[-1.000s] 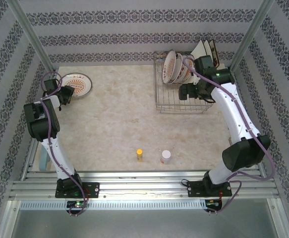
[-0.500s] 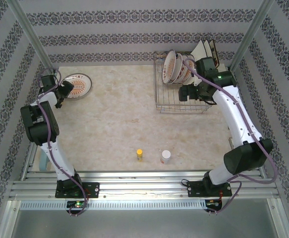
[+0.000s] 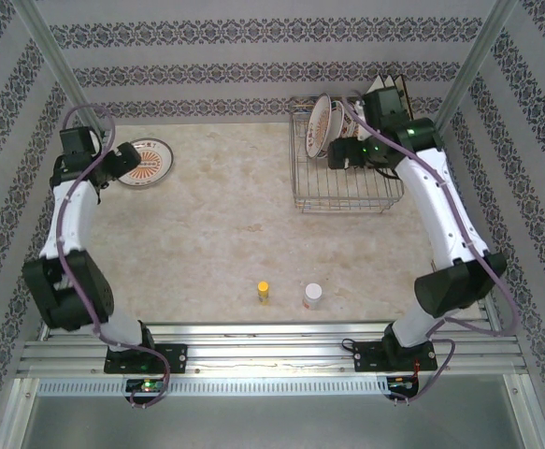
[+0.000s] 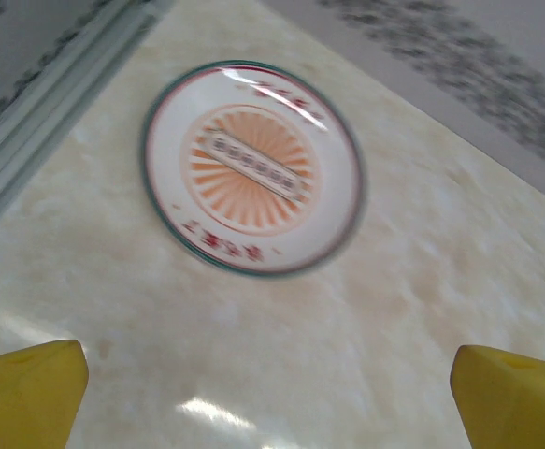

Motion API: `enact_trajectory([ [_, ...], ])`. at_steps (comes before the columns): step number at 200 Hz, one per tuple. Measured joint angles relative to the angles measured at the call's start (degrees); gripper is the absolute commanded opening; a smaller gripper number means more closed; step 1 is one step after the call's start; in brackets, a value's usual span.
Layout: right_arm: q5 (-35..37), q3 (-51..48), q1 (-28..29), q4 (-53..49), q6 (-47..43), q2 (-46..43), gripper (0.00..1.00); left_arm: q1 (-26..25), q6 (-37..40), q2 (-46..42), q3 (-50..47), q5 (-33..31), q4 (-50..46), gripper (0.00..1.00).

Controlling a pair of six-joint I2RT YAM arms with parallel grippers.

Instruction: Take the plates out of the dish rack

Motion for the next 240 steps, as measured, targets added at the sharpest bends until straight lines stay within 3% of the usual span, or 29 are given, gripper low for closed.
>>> enact_trajectory([
  [42, 3.06, 17.55, 2.32, 0.5, 0.37, 14.99, 0.98, -12.46, 7.06, -12.2, -2.6, 0.26, -13.51, 1.0],
  [97, 7.82, 40.44, 2.49, -0.85, 0.15, 33.51, 0.98, -19.63, 9.31, -14.05, -3.48, -4.92, -26.32, 1.0],
  [149, 9.11, 41.53, 1.73, 2.19, 0.09, 40.15, 0.97, -21.68, 9.94, -12.94, -3.1, -7.34, -28.7, 1.0],
  [240, 8.63, 41.59, 0.61, 8.59, 0.39, 44.19, 0.83, -22.64, 10.8, -10.12, -2.05, -11.54, -29.86, 1.0],
])
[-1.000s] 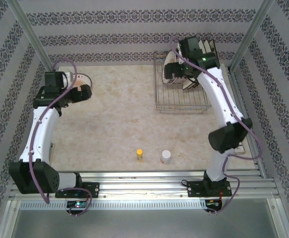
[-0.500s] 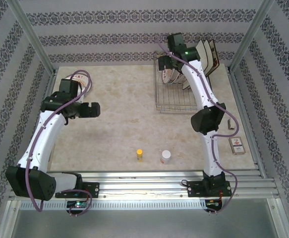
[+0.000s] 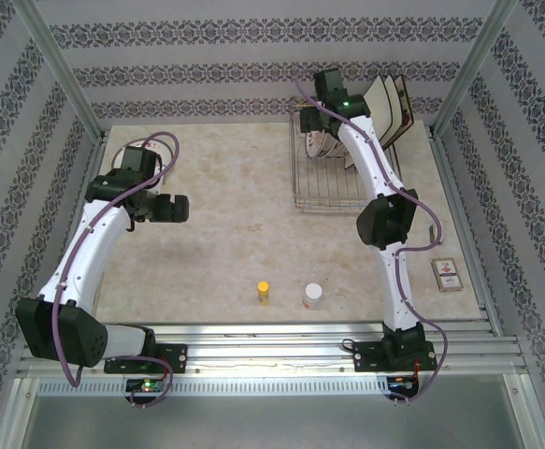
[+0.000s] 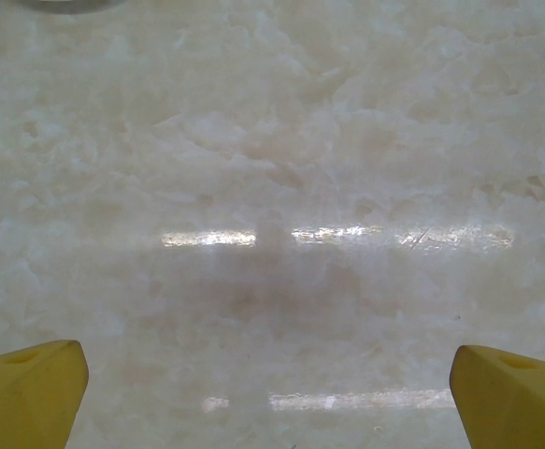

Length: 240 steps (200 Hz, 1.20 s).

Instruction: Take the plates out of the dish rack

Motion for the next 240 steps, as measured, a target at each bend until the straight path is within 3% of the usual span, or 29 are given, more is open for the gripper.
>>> enact_trajectory([
  [83, 1.18, 2.03, 0.0, 4.07, 0.55, 5.31, 0.69, 0.0, 0.79, 1.51, 1.77, -1.68, -0.74, 1.0],
  [130, 3.87, 2.56, 0.0, 5.9, 0.9, 6.29, 0.46, 0.0, 0.85, 1.6, 2.23, -2.14, -1.36, 1.0],
  [164, 6.08, 2.56, 0.0, 5.99, 2.16, 6.29, 0.19, 0.0, 0.85, 1.62, 2.23, -2.16, -1.49, 1.0],
  [179, 6.93, 2.56, 0.0, 5.97, 3.17, 6.29, 0.17, 0.0, 0.83, 1.66, 2.23, -2.16, -1.49, 1.0],
  [202, 8.81, 2.47, -0.02, 5.7, 4.13, 6.29, 0.06, 0.0, 0.83, 1.97, 2.23, -2.14, -1.46, 1.0],
  [240, 9.86, 2.38, 0.15, 5.18, 5.44, 6.29, 0.0, 0.0, 0.83, 2.14, 2.23, -2.16, -1.46, 1.0],
])
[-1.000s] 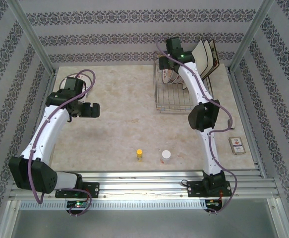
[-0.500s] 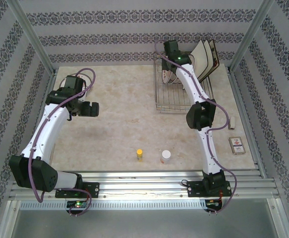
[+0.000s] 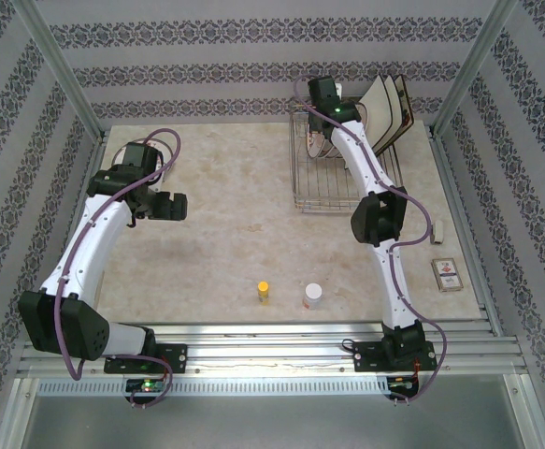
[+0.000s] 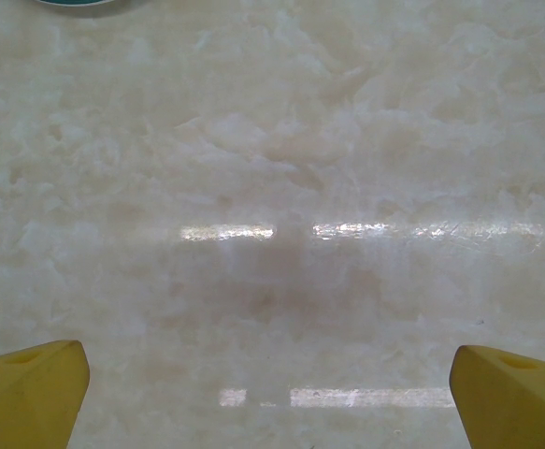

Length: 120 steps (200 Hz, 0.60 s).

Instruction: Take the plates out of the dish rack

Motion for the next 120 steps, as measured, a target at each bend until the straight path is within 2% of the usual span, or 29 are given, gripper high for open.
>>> enact_trajectory([
  [61, 0.7, -0.15, 0.28, -1.2, 0.39, -0.83, 0.0, 0.0, 0.0, -0.04, 0.0, -0.04, 0.0, 1.0],
  [120, 3.28, -0.28, 0.61, -7.58, -1.46, -7.58, 0.0, 0.0, -0.24, -0.44, -1.66, 0.09, 0.72, 1.0],
])
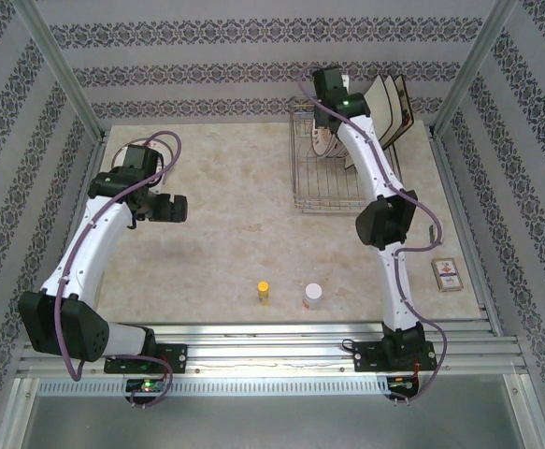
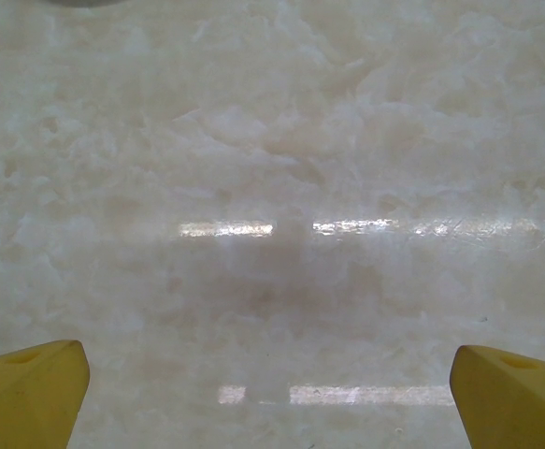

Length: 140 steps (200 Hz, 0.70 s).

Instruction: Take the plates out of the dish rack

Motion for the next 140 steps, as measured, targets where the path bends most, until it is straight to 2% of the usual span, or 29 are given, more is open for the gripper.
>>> enact_trajectory([
  [51, 2.49, -3.17, 1.75, -2.97, -2.14, -9.75, 0.0, 0.0, 0.0, -0.26, -0.76, 0.17, 1.44, 1.0],
  [90, 2.16, -18.25, 3.98, -1.57, -2.38, -22.36, 0.0, 0.0, 0.02, -0.28, -0.79, 0.09, 1.64, 1.0],
  [111, -3.58, -30.67, 4.24, 2.12, -0.46, -31.21, 0.0, 0.0, 0.04, -0.28, -0.79, -0.07, 1.64, 1.0],
  [140, -20.17, -53.7, 2.78, 13.64, 5.92, -45.07, 0.0, 0.0, 0.02, -0.39, -0.98, 0.66, 1.75, 1.0],
])
